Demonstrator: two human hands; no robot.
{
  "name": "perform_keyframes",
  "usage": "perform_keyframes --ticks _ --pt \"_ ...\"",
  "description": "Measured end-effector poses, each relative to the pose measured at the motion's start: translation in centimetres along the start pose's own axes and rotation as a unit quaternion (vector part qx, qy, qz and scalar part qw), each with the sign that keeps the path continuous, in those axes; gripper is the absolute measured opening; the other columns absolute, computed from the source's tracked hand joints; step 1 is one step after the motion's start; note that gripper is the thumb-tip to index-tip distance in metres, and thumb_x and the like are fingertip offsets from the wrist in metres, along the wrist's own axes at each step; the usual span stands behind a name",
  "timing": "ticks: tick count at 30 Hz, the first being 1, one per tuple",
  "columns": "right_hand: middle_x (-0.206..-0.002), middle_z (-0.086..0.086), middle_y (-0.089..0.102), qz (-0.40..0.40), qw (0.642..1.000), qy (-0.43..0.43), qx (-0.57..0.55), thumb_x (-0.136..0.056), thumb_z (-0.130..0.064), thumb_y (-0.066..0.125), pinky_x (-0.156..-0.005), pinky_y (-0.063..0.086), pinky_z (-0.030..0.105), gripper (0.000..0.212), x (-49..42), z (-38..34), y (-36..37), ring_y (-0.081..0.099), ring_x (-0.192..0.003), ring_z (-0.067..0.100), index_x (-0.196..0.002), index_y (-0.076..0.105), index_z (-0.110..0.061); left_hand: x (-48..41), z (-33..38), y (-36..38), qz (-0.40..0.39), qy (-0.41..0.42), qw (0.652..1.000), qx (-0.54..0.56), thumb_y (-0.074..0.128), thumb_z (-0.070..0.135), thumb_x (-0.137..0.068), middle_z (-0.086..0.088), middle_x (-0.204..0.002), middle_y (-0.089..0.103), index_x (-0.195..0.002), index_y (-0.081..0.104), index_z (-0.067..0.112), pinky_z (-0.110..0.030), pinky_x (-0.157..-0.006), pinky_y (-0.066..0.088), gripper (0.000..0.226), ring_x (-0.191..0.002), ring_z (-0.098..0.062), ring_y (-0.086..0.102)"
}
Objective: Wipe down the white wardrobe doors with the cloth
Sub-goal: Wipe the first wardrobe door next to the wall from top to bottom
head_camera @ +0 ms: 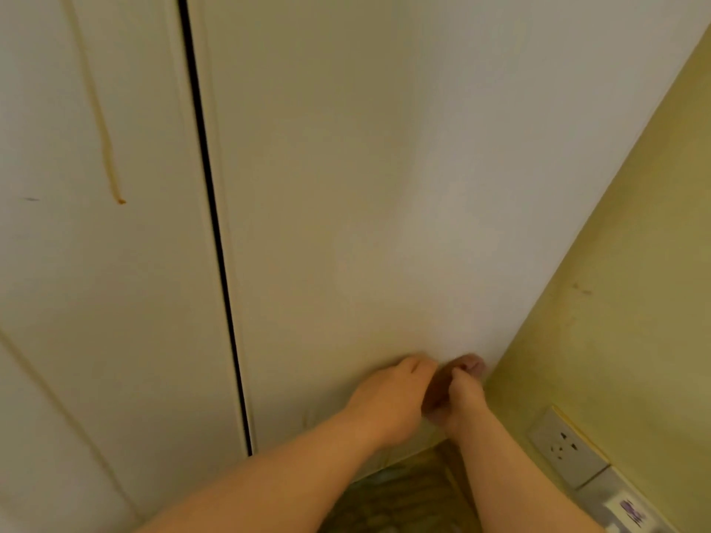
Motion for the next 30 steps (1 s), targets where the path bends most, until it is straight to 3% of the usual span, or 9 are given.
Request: perform_keyframes --ticks 3,5,8,12,17,20,24,27,30 --pt "-0.079 0.009 0.044 -0.033 0.994 0.106 -0.015 -0.100 -0.014 0.034 -0.043 0.048 0.023 0.021 -0.4 2.9 -0.8 0.044 -0.070 0.020 -0.097 0.053 -0.004 -0.2 -0.5 1.0 -0.031 -0.017 0.999 0.011 0.053 0.018 -0.093 -0.009 -0.137 0.045 -0.135 0.039 0.017 -0.042 -0.093 0.043 0.044 -0.120 -0.033 0.050" --pt "-0.093 0.012 0.052 -0.005 0.998 0.044 -0.037 -0.100 -0.014 0.035 -0.067 0.047 0.034 0.031 -1.2 2.8 -0.9 0.051 -0.081 0.023 -0.128 0.046 -0.006 -0.1 -1.3 1.7 -0.055 -0.021 0.998 0.006 0.049 0.017 -0.094 -0.012 -0.134 0.048 -0.131 0.044 0.015 -0.040 -0.094 0.041 0.037 -0.121 -0.033 0.048" --pt "-0.090 0.012 0.052 0.059 0.994 -0.091 -0.019 -0.098 -0.004 0.034 -0.067 0.041 0.033 0.035 -2.3 1.1 -0.8 0.049 -0.071 0.020 -0.131 0.043 -0.011 0.3 -2.7 2.7 -0.073 -0.033 0.997 0.011 0.041 0.009 -0.093 -0.013 -0.140 0.045 -0.134 0.043 0.013 -0.038 -0.100 0.039 0.041 -0.125 -0.031 0.045" --pt "-0.128 0.022 0.049 0.057 0.996 -0.025 0.059 -0.095 0.002 0.033 -0.080 0.044 0.042 0.051 -3.6 3.2 -1.1 0.049 -0.113 0.037 -0.144 0.027 -0.009 0.8 -3.7 4.2 -0.088 -0.052 0.994 0.028 0.042 0.011 -0.094 -0.014 -0.142 0.043 -0.138 0.039 0.013 -0.039 -0.102 0.039 0.043 -0.127 -0.033 0.045" --pt "-0.087 0.016 0.049 -0.018 0.991 0.113 0.067 -0.099 -0.006 0.031 -0.072 0.043 0.040 0.039 -3.4 7.0 -1.9 0.048 -0.076 0.025 -0.137 0.036 -0.004 1.3 -5.1 6.3 -0.108 -0.082 0.990 0.044 0.045 0.014 -0.094 -0.014 -0.138 0.046 -0.135 0.040 0.014 -0.039 -0.097 0.040 0.041 -0.123 -0.033 0.048" --pt "-0.131 0.018 0.046 0.023 0.999 -0.020 0.035 -0.096 0.000 0.033 -0.080 0.043 0.042 0.054 -5.7 4.5 -2.6 0.049 -0.110 0.032 -0.145 0.025 -0.021 1.5 -5.6 6.8 -0.136 -0.094 0.985 0.038 0.042 0.009 -0.093 -0.014 -0.143 0.041 -0.140 0.037 0.014 -0.038 -0.103 0.037 0.048 -0.128 -0.032 0.043" --pt "-0.142 0.008 0.036 0.061 0.984 -0.146 0.087 -0.092 0.004 0.032 -0.081 0.044 0.043 0.073 -7.5 1.9 -3.0 0.046 -0.104 0.025 -0.145 0.013 -0.042 1.1 -5.7 7.0 -0.144 -0.106 0.983 0.043 0.042 0.009 -0.093 -0.014 -0.143 0.042 -0.140 0.038 0.014 -0.036 -0.102 0.038 0.048 -0.128 -0.032 0.044" --pt "-0.131 0.018 0.047 0.006 0.993 -0.009 0.120 -0.095 0.003 0.027 -0.068 0.053 0.039 0.055 -5.6 4.8 -2.3 0.052 -0.096 0.031 -0.145 0.023 -0.018 0.6 -5.5 7.3 -0.132 -0.114 0.983 0.063 0.045 0.011 -0.092 -0.015 -0.140 0.045 -0.137 0.040 0.012 -0.035 -0.101 0.039 0.045 -0.125 -0.032 0.046" --pt "-0.083 0.017 0.052 -0.066 0.979 0.157 0.112 -0.095 0.002 0.030 -0.068 0.048 0.036 0.020 -3.0 8.3 -1.5 0.047 -0.067 0.024 -0.101 0.048 -0.002 0.3 -5.0 7.7 -0.129 -0.130 0.980 0.078 0.051 0.018 -0.093 -0.015 -0.133 0.052 -0.129 0.047 0.011 -0.035 -0.095 0.042 0.037 -0.121 -0.032 0.050"
Point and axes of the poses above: each hand's wrist, its own x-axis away from the middle knuckle, its own y-axis out of the palm, z = x × y, the point moved 2 cm from there along -x, towards the middle knuckle
